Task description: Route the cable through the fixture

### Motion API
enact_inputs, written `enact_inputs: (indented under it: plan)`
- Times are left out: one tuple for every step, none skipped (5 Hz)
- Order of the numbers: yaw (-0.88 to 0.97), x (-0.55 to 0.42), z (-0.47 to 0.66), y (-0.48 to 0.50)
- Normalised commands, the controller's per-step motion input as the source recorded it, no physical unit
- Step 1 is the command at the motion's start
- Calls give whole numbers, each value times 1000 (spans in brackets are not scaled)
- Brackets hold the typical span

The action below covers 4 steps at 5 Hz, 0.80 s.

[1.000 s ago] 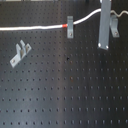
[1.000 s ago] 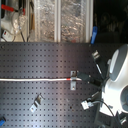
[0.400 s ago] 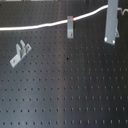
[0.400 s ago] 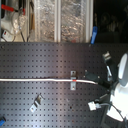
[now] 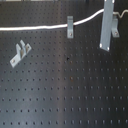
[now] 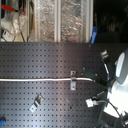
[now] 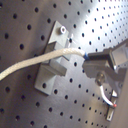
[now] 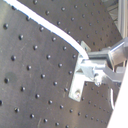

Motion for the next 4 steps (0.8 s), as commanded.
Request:
enact_inputs:
  plan:
    - [0,0,40,0]
    - [-3,9,420,22]
    - [-337,182,342,-65]
    - [0,1,43,1]
